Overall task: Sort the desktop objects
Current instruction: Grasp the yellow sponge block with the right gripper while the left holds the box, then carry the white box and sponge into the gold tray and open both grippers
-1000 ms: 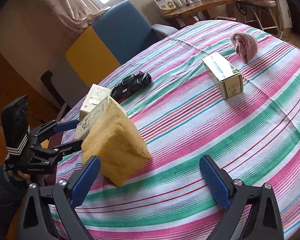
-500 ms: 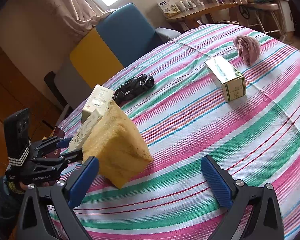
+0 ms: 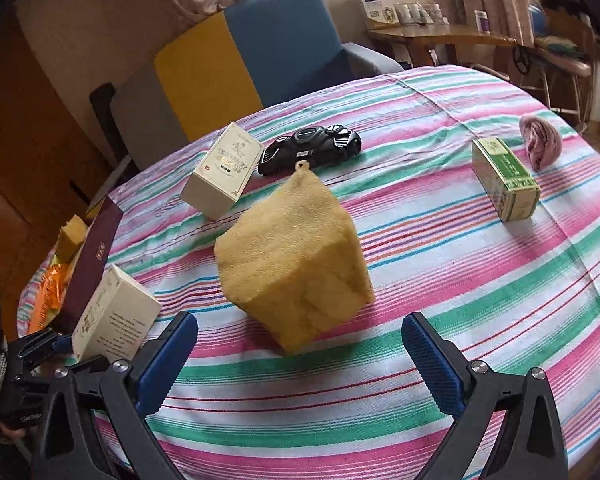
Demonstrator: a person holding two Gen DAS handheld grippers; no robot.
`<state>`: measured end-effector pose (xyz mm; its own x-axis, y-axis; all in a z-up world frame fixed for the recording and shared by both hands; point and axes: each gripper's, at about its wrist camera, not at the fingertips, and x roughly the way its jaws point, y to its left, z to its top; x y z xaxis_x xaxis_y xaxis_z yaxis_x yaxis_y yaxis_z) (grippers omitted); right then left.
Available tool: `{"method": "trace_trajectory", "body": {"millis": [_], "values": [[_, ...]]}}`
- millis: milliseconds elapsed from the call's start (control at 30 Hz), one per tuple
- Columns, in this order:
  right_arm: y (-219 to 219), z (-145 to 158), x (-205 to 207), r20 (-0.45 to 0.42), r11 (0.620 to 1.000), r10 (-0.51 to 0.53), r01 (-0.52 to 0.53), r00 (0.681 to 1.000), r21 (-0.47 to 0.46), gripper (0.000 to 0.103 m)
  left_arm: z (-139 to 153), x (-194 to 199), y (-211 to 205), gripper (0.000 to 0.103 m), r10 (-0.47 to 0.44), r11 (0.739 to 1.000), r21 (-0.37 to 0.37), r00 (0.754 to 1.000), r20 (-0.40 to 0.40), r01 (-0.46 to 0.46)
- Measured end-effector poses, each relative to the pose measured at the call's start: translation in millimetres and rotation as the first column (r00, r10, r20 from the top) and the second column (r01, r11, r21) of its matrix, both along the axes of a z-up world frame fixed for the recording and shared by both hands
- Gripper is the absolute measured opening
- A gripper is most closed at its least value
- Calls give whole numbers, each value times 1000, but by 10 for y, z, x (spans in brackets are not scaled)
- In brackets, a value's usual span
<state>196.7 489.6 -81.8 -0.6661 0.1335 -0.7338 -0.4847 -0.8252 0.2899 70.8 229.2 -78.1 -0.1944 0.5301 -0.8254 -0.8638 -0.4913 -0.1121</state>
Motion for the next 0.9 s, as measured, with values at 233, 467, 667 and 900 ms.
{"method": "trace_trajectory", "body": {"millis": [233,467,667,900], "values": [[150,-5,-313,92,998,15,-21,996,67,103,78,17,-119,63,5,998,65,1000,17,-6],[54,23,-452,108,995,77,-83,991,51,96,42,-1,-24,59,-14,998,61,1000,14,13],[-183,50,-353,114,990,60,-73,992,117,72,32,100,-101,55,-23,996,87,999,40,19],[-522,48,-245,74,991,118,-122,990,55,72,88,146,-205,62,11,992,124,999,46,-16]]}}
